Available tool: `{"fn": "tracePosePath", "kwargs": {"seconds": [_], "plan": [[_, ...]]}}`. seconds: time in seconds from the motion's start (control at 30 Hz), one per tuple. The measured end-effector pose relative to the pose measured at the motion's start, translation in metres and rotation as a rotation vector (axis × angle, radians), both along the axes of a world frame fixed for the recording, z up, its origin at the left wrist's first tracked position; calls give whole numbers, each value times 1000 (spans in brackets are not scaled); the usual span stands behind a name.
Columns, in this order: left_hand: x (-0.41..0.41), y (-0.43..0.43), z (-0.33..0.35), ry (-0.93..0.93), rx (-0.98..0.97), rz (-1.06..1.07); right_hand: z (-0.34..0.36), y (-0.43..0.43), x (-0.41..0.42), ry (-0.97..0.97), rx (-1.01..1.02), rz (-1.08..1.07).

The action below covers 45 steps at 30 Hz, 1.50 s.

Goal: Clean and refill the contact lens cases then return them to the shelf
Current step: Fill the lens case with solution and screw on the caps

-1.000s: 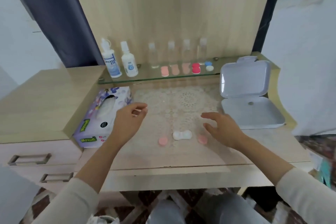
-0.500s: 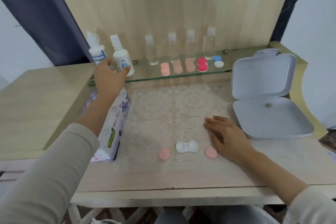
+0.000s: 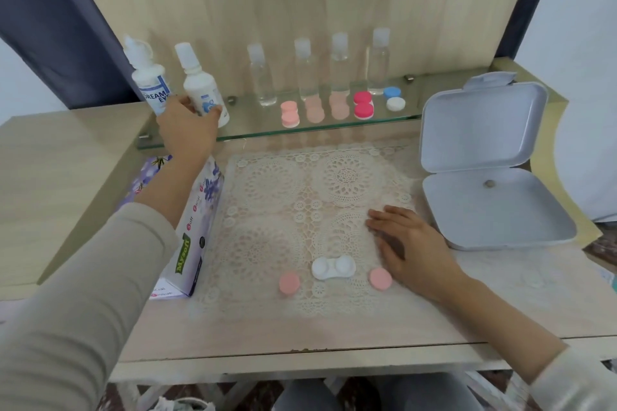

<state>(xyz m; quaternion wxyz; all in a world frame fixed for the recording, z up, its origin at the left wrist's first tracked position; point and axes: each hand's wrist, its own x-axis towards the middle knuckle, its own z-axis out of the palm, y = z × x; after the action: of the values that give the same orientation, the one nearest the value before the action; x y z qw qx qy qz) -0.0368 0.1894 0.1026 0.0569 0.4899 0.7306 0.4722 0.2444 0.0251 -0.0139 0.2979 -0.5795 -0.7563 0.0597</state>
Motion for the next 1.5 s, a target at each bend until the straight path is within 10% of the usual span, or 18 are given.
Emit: {"fn": "tracePosePath", "kwargs": {"seconds": [1.27, 1.5], "plan": [[60, -144, -76, -221, -181, -745, 6, -2, -1, 58, -123, -1], [50, -136, -35, -231, -108, -792, 44, 3, -34, 388, -149, -40]]}}
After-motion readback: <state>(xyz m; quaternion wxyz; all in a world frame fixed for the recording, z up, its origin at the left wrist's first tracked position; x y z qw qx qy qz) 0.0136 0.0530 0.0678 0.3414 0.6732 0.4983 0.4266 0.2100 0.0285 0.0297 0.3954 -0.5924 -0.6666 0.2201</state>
